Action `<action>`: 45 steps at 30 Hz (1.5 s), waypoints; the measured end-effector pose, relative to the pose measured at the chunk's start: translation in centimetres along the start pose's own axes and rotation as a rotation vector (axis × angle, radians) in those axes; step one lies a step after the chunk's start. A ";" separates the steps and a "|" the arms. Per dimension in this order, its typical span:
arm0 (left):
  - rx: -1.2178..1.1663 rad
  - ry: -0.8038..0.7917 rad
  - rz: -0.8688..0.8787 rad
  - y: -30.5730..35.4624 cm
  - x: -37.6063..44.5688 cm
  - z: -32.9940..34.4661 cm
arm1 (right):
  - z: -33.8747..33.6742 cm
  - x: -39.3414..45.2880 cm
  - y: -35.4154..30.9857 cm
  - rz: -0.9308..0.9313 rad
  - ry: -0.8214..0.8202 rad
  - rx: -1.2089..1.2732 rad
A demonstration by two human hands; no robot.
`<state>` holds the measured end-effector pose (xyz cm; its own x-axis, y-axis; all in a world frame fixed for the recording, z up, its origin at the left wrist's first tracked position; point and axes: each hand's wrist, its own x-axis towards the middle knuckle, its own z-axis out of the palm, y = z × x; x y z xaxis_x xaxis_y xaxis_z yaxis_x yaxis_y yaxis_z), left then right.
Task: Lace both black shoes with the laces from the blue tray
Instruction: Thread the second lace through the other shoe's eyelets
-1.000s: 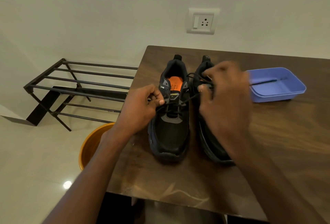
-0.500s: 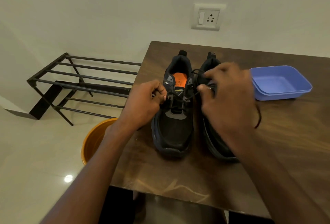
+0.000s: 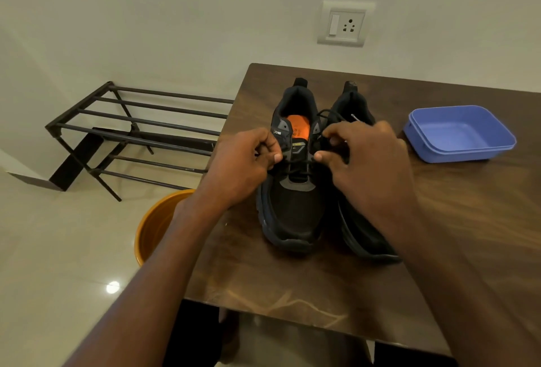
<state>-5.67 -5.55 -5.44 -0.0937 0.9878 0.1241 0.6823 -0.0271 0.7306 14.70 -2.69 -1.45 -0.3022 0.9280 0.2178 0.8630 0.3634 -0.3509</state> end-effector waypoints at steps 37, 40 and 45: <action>-0.870 -0.112 -0.035 4.3 -1.1 -0.9 | -2.3 -0.1 0.9 0.017 0.266 0.252; -0.859 -0.127 -0.015 4.4 -1.0 -0.4 | -1.3 -0.3 -0.3 -0.123 0.037 0.529; -0.767 -0.035 -0.051 3.1 -0.7 -0.6 | -0.9 0.1 1.3 0.147 0.162 0.226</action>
<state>-3.96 -6.46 -2.84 -0.0795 0.9947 0.0656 -0.0169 -0.0671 0.9976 16.15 -2.25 -1.02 -0.0966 0.9534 0.2857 0.7754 0.2520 -0.5790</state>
